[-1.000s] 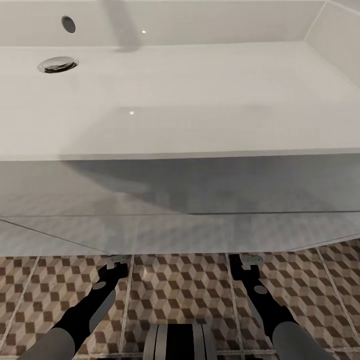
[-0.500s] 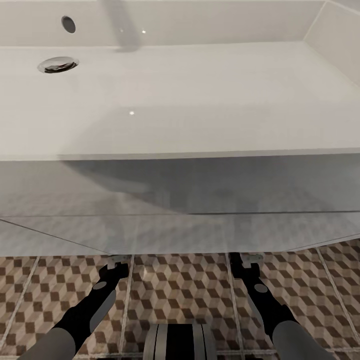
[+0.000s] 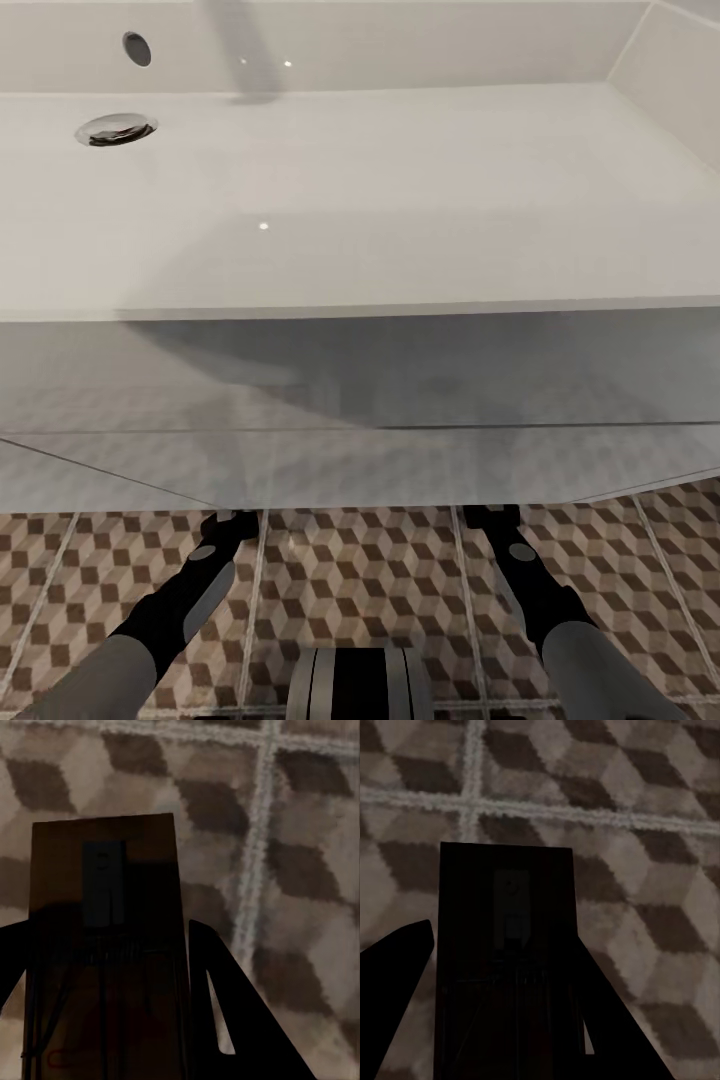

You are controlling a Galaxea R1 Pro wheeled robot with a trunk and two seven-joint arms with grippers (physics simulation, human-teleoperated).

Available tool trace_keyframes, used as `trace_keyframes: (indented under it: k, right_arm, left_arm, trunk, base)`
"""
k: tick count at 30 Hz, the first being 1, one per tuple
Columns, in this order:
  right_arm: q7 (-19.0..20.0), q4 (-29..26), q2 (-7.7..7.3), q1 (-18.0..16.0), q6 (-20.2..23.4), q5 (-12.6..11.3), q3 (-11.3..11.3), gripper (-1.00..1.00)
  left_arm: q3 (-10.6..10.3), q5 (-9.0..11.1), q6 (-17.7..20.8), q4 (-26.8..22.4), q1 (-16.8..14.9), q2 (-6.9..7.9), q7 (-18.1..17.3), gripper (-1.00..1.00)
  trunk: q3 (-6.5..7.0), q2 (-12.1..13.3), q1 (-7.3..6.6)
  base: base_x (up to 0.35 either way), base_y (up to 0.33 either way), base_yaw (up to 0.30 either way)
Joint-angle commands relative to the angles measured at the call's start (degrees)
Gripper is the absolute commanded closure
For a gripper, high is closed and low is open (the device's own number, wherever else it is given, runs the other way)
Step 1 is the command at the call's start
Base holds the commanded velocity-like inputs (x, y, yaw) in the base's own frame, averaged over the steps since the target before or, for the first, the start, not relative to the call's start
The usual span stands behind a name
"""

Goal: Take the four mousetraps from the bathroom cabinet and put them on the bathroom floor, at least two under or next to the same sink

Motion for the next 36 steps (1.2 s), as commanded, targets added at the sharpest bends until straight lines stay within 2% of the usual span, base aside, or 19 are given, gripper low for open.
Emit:
trace_keyframes:
  k: [1, 9, 25, 31, 36]
  right_arm:
    - [0.02, 0.05, 0.04, -0.04, -0.21, 0.52, -0.24, 1.0]
    - [0.02, 0.3, 0.04, -0.07, -0.21, 0.51, -0.25, 1.0]
    - [0.02, 0.6, 0.12, -0.07, -0.21, 0.42, -0.16, 1.0]
    - [0.02, 0.6, 0.13, -0.07, -0.21, 0.42, -0.16, 1.0]
    - [0.02, 0.64, 0.13, -0.07, -0.21, 0.42, -0.16, 1.0]
  left_arm:
    - [-0.43, 0.21, 0.24, -0.12, -0.12, 0.1, 0.53, 1.0]
    - [-0.35, 0.14, -0.08, 0.28, -1.45, 0.1, 0.48, 1.0]
    - [-0.17, 0.17, -0.46, 0.72, -1.58, 0.37, 0.42, 1.0]
    - [-0.24, 0.13, -0.46, 0.75, -1.56, 0.03, 0.42, 1.0]
    - [-0.25, 0.13, -0.46, 0.76, -1.57, -0.03, 0.42, 1.0]
  trunk:
    - [-0.03, -0.01, -0.01]
    - [-0.03, -0.01, -0.01]
    - [-0.03, -0.01, -0.01]
    - [-1.36, -0.09, 0.15]
    - [-1.36, -0.09, 0.15]
  base:
    - [0.0, 0.0, 0.0]
    - [0.0, 0.0, 0.0]
    - [0.0, 0.0, 0.0]
    - [0.0, 0.0, 0.0]
    - [0.0, 0.0, 0.0]
